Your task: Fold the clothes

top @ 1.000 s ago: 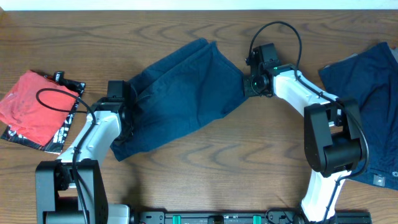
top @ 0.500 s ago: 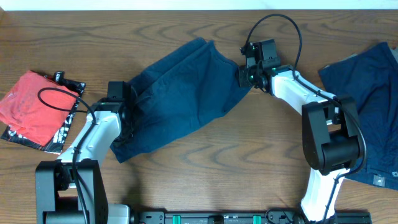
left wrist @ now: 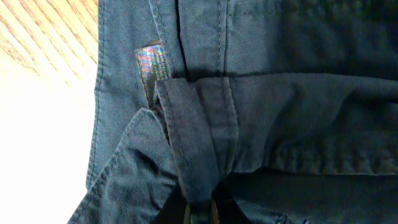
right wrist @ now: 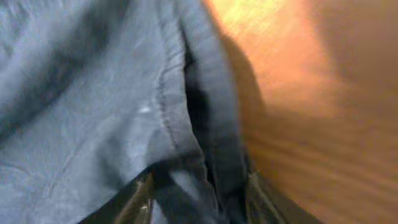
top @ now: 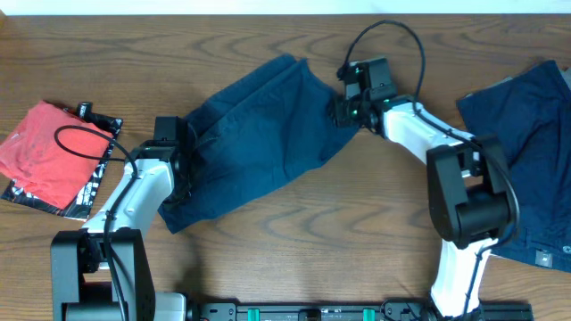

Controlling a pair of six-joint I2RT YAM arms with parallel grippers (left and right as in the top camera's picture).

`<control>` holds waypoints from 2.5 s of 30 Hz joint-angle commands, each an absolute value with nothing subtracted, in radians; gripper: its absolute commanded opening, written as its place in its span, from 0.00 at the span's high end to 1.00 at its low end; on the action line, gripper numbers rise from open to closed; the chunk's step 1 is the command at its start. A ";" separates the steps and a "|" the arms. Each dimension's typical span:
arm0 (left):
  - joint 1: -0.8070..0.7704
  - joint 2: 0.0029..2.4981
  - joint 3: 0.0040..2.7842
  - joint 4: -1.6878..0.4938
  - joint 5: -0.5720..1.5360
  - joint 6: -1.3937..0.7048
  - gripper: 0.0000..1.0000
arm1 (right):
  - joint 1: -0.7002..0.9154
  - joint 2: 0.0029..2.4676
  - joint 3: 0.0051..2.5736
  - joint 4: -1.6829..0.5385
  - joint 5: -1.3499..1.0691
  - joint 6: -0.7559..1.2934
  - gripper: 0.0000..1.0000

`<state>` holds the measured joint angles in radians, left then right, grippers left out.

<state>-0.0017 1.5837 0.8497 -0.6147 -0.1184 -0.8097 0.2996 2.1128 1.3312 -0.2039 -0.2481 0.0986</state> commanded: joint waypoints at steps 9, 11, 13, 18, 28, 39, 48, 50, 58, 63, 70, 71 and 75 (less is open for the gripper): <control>-0.001 1.580 0.857 -0.641 -0.099 -0.709 0.93 | 0.300 2.124 1.339 -0.490 0.117 0.210 0.99; -0.001 1.580 0.857 -0.660 -0.049 -0.659 0.94 | 0.286 2.090 1.339 -0.598 0.157 0.214 0.99; -0.001 1.580 0.857 -0.688 0.023 -0.607 0.94 | 0.271 2.051 1.339 -0.712 0.199 0.237 0.99; -0.001 1.580 0.857 -0.743 0.169 -0.496 0.94 | 0.244 1.963 1.339 -0.967 0.255 0.311 0.99; -0.001 1.538 0.859 -0.788 0.253 -0.354 0.94 | 0.241 1.823 1.339 -1.066 0.251 0.407 0.78; -0.001 1.417 0.866 -0.721 0.250 -0.352 0.93 | 0.241 1.757 1.339 -0.659 0.025 0.231 0.38; -0.001 1.419 0.866 -0.723 0.250 -0.352 0.93 | 0.241 1.961 1.339 -0.588 0.064 0.386 0.37; -0.001 1.419 0.866 -0.725 0.250 -0.352 0.93 | 0.241 2.003 1.339 -0.545 0.064 0.416 0.37; -0.001 1.419 0.865 -0.736 0.250 -0.352 0.93 | 0.242 2.031 1.339 -0.407 0.073 0.434 0.43; -0.001 1.419 0.865 -0.736 0.250 -0.352 0.93 | 0.242 2.031 1.339 -0.385 0.074 0.460 0.46; -0.001 1.419 0.865 -0.736 0.250 -0.352 0.93 | 0.244 2.064 1.339 -0.389 0.079 0.477 0.48; -0.001 1.419 0.865 -0.737 0.250 -0.352 0.93 | 0.244 2.072 1.339 -0.393 0.078 0.486 0.48; -0.001 1.419 0.865 -0.744 0.250 -0.352 0.93 | 0.243 2.094 1.339 -0.402 0.078 0.505 0.69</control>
<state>-0.0063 1.4227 0.8520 -0.7361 0.2531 -0.3649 0.2581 2.0670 1.3376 -0.3954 0.0628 0.4702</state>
